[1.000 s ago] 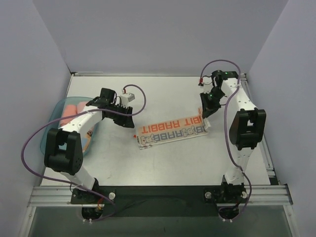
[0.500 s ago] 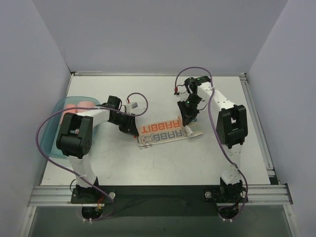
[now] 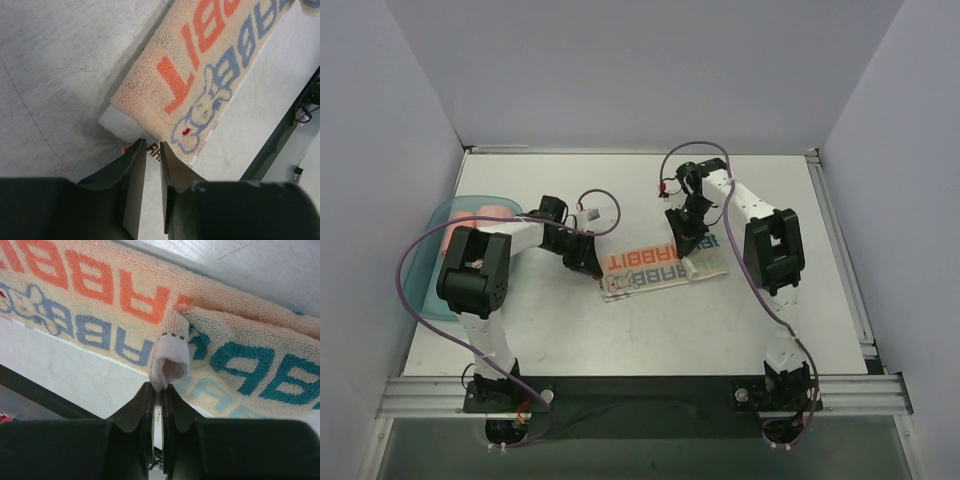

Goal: Roll the towels
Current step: Fold the towel

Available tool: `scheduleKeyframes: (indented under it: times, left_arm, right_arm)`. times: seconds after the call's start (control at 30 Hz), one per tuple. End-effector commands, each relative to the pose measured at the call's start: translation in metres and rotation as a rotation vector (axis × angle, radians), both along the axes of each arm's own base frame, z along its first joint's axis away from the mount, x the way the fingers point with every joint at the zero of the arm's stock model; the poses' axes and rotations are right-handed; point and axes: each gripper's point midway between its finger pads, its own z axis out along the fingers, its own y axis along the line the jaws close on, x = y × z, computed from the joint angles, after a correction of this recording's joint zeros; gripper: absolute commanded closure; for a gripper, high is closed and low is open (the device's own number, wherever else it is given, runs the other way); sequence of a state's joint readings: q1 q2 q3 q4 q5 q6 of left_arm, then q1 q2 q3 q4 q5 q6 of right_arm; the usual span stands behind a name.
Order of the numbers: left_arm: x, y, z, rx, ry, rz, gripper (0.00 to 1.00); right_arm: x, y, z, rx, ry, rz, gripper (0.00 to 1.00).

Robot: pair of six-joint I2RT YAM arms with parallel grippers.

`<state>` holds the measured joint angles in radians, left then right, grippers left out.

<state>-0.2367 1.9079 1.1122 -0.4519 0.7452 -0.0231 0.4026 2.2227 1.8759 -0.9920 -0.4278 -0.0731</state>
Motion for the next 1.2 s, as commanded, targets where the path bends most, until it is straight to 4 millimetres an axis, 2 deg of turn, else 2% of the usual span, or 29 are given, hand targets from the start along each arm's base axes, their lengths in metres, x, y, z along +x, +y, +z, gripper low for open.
scheduleKeyframes:
  times: [0.0, 0.23, 0.6, 0.63, 0.67, 0.73, 0.77, 0.83, 0.9, 0.97, 1.03, 1.07, 1.13, 1.17]
  left_arm:
    - [0.007, -0.004, 0.000, -0.008, -0.037, -0.007, 0.72]
    - [0.007, -0.003, 0.000, -0.001, -0.040, -0.006, 0.72]
    - [0.008, -0.003, 0.001, -0.002, -0.048, -0.007, 0.71]
    - [0.008, -0.004, 0.004, -0.005, -0.050, -0.008, 0.70]
    - [0.009, -0.004, 0.007, -0.013, -0.057, -0.010, 0.66]
    - [0.008, -0.004, 0.014, -0.026, -0.070, -0.020, 0.65]
    - [0.008, -0.007, 0.026, -0.053, -0.089, -0.027, 0.63]
    - [0.004, -0.007, 0.038, -0.081, -0.130, -0.055, 0.63]
    - [0.002, -0.010, 0.064, -0.108, -0.217, -0.085, 0.63]
    - [-0.002, -0.015, 0.081, -0.111, -0.285, -0.110, 0.62]
    - [-0.004, -0.020, 0.084, -0.092, -0.312, -0.128, 0.62]
    - [-0.008, -0.026, 0.082, -0.085, -0.311, -0.147, 0.63]
    - [-0.009, -0.030, 0.071, -0.053, -0.290, -0.155, 0.65]
    - [-0.010, -0.034, 0.067, -0.048, -0.280, -0.162, 0.66]
  right_arm:
    - [-0.004, 0.012, 0.010, 0.010, 0.016, 0.001, 1.00]
    - [-0.004, 0.022, 0.006, 0.015, 0.019, 0.017, 1.00]
    - [-0.013, 0.031, -0.012, -0.001, 0.067, 0.039, 1.00]
    - [-0.013, 0.031, -0.014, -0.003, 0.071, 0.036, 0.87]
    - [-0.012, 0.031, -0.012, -0.001, 0.069, 0.035, 0.83]
    - [-0.011, 0.031, -0.007, 0.013, 0.059, 0.032, 0.71]
    - [-0.010, 0.033, 0.005, 0.040, 0.044, 0.028, 0.68]
    - [-0.004, 0.029, 0.021, 0.087, 0.021, 0.011, 0.64]
    - [0.000, 0.029, 0.048, 0.166, -0.019, -0.003, 0.63]
    - [0.009, 0.015, 0.066, 0.210, -0.053, -0.040, 0.64]
    - [0.016, 0.000, 0.068, 0.211, -0.068, -0.057, 0.71]
    - [0.023, -0.014, 0.063, 0.198, -0.065, -0.089, 0.74]
    - [0.025, -0.027, 0.053, 0.183, -0.046, -0.107, 0.84]
    - [0.029, -0.037, 0.043, 0.171, -0.029, -0.127, 0.86]
